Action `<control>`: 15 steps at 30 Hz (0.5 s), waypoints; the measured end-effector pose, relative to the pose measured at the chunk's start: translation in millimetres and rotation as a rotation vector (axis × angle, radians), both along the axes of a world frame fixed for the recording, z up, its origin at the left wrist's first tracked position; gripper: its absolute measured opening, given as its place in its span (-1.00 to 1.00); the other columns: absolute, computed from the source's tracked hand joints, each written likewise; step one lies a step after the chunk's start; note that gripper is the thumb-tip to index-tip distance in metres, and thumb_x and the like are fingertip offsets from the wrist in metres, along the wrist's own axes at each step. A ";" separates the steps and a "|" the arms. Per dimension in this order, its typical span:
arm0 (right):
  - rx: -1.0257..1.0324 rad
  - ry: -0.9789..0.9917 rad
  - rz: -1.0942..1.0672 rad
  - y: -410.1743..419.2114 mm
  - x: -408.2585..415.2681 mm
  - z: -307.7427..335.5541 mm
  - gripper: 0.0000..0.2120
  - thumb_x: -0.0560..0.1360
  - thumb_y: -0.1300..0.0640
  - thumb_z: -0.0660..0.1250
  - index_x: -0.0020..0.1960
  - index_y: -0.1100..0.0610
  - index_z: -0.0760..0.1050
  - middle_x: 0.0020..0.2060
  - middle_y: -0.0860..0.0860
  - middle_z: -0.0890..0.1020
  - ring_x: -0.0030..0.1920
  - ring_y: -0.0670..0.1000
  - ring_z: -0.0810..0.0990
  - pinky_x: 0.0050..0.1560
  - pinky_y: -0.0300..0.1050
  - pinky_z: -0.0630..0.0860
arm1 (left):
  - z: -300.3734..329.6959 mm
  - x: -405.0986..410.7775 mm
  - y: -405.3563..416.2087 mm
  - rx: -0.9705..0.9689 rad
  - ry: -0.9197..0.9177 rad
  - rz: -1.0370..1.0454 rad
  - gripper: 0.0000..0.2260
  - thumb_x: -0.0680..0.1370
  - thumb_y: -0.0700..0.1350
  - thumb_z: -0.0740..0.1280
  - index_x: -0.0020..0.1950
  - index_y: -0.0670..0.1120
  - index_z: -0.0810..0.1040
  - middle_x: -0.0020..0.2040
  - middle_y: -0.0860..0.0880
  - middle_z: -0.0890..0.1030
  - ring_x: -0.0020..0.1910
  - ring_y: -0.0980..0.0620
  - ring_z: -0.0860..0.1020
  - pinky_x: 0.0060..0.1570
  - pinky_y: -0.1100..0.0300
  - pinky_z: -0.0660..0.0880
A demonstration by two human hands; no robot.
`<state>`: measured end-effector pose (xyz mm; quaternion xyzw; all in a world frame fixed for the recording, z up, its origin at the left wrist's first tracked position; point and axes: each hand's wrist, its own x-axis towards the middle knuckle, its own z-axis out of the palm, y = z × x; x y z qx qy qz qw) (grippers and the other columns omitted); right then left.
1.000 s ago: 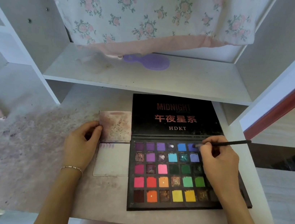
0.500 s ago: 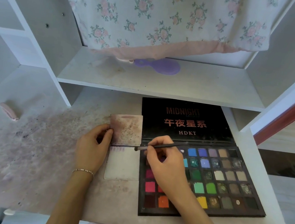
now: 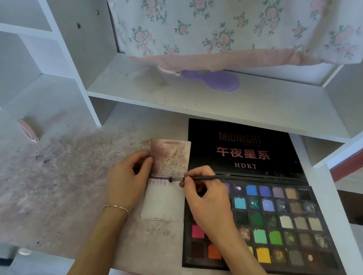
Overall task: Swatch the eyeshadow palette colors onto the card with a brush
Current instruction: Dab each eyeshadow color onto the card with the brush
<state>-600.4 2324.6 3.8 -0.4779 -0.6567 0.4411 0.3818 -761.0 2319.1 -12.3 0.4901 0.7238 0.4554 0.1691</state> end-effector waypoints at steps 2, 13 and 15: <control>0.005 -0.031 0.020 0.0 -0.4 -0.9 -0.86 0.48 0.17 0.26 -0.16 -0.06 0.41 -0.25 0.00 0.62 -0.20 -0.10 0.59 -0.20 -0.26 0.53 | -0.4 0.0 0.0 0.003 0.003 0.004 -0.84 0.51 -0.17 0.29 0.03 -0.07 0.61 -0.17 0.15 0.56 -0.21 0.30 0.48 -0.18 0.41 0.38; 0.036 -0.134 0.037 1.5 -1.4 -3.6 -0.85 0.48 0.14 0.26 -0.19 -0.09 0.39 -0.24 -0.02 0.62 -0.20 -0.13 0.57 -0.20 -0.20 0.54 | -1.8 -0.4 0.1 0.006 -0.001 0.010 -0.85 0.51 -0.17 0.29 0.02 -0.06 0.61 -0.22 0.23 0.52 -0.22 0.30 0.49 -0.20 0.39 0.39; 0.030 -0.130 0.042 1.8 -1.8 -3.1 -0.86 0.48 0.15 0.26 -0.18 -0.07 0.39 -0.24 0.00 0.62 -0.17 -0.09 0.58 -0.17 -0.13 0.55 | -2.4 -0.9 0.6 0.000 0.009 0.013 -0.85 0.51 -0.16 0.29 0.03 -0.07 0.61 -0.21 0.20 0.53 -0.23 0.29 0.48 -0.20 0.36 0.40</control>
